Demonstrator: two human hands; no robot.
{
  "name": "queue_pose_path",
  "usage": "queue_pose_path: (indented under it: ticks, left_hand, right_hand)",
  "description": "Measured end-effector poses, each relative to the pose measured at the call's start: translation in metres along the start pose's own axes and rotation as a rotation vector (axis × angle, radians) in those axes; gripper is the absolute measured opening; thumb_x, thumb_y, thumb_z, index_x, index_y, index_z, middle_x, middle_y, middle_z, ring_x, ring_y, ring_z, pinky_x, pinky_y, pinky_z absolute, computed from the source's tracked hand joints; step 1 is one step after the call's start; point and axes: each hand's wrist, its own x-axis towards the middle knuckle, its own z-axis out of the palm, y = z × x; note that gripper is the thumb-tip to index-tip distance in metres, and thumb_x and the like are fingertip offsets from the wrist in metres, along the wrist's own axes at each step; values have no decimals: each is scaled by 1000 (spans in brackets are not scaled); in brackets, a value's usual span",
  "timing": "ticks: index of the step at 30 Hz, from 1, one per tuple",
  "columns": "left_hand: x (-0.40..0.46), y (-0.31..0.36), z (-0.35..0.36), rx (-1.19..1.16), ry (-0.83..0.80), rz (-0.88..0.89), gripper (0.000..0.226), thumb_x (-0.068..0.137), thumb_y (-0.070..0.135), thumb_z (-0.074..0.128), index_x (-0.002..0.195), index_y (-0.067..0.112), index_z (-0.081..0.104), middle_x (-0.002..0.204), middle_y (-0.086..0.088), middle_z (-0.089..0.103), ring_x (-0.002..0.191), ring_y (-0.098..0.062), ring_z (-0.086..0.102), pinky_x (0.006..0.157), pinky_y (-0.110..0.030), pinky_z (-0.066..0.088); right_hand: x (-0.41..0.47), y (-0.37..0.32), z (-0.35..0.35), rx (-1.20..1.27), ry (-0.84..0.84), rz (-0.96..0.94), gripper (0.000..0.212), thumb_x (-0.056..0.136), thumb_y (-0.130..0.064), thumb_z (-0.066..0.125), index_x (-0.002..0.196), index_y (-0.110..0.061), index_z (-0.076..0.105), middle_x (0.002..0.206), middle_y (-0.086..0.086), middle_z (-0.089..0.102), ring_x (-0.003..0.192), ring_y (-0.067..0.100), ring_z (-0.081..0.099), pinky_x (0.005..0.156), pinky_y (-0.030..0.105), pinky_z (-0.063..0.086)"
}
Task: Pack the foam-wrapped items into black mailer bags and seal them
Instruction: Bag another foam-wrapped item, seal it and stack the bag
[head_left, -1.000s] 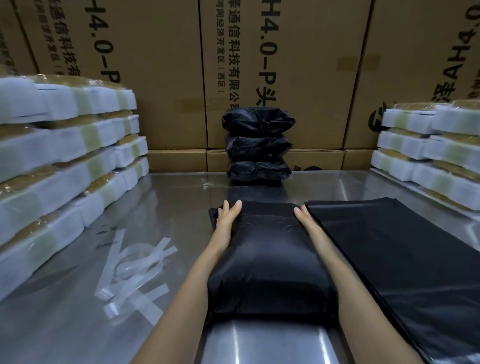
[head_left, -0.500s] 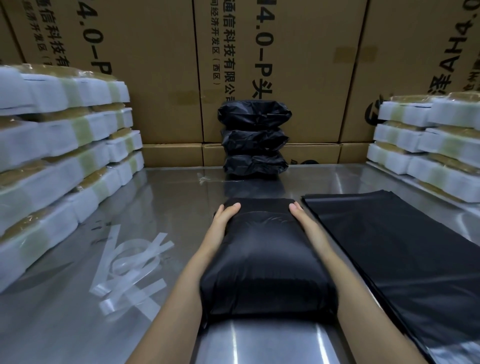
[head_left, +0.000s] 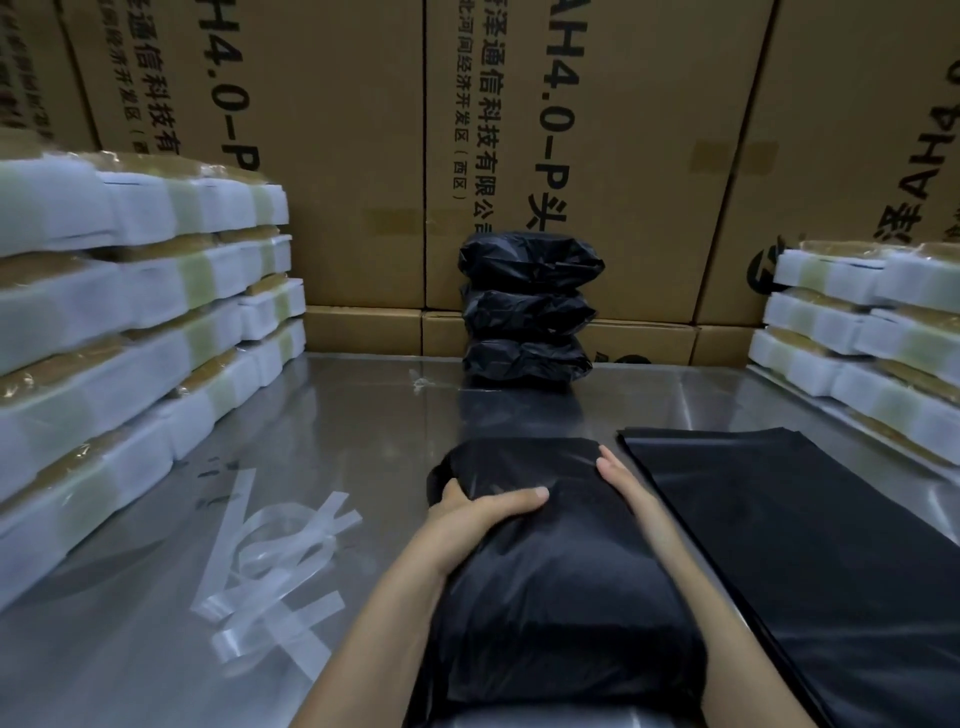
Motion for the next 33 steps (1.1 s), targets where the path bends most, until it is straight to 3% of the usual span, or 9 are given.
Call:
queue_pose_path:
  ticks: [5,9,12,15,18,22,25,28,33]
  left_hand:
    - [-7,5,1,-80,52,42,81,44,35,88,117,12,62,101,-4,73,87,-20,71,70,-27,56]
    - [-7,5,-2,-195,126,-21,99,49,43,91,132,6,52,121,-11,63,104,-28,64,94,-38,51]
    - [-5,13,-1,-203,165,53,102,40,50,89,129,13,56,119,-7,65,102,-25,65,92,-38,52]
    - [0,27,0,-144,115,97,115,35,64,87,137,30,46,133,0,53,116,-24,57,100,-42,46]
    - [15,37,-1,-250,85,142,104,44,51,88,136,27,47,127,0,60,109,-23,62,97,-43,49]
    - [42,49,-5,-479,13,194,80,57,33,82,129,11,56,126,-12,61,114,-34,59,106,-48,40]
    - [62,62,-10,-634,-26,259,62,73,29,71,128,4,57,126,-16,61,117,-36,57,110,-48,35]
    - [80,74,-15,-682,-89,319,61,79,40,66,130,9,56,127,-14,61,117,-35,58,108,-49,37]
    - [115,58,-24,-567,199,352,62,85,67,38,130,28,54,121,0,64,109,-21,60,104,-43,36]
  right_hand:
    - [-5,-8,5,81,-33,14,52,92,-26,54,143,-28,41,128,-8,52,99,1,57,76,22,46]
    - [-4,-14,8,-5,-66,-33,51,94,-23,49,144,-29,38,136,-8,47,106,2,57,78,18,49]
    - [-1,-23,10,37,-77,-79,51,92,-17,48,142,-28,41,144,1,44,122,17,52,89,27,46]
    - [11,-45,15,25,-113,-139,56,81,-20,55,135,-32,44,140,-2,48,117,11,56,87,24,48]
    - [35,-76,25,-188,-117,-211,56,91,-4,52,139,-27,38,149,-1,36,115,5,51,87,17,44]
    - [48,-118,33,-428,-296,-105,87,63,-55,75,138,-53,31,129,-29,37,114,-6,45,90,23,43]
    - [60,-148,30,-636,-434,198,112,46,-67,83,140,-54,23,129,-20,38,108,4,51,83,25,48]
    - [78,-160,34,-791,-435,162,77,49,-66,81,117,-40,54,116,-14,63,99,11,67,85,27,53]
    - [113,-230,49,-1081,-249,-252,62,54,-68,68,108,-55,41,96,-38,45,83,-14,53,67,10,33]
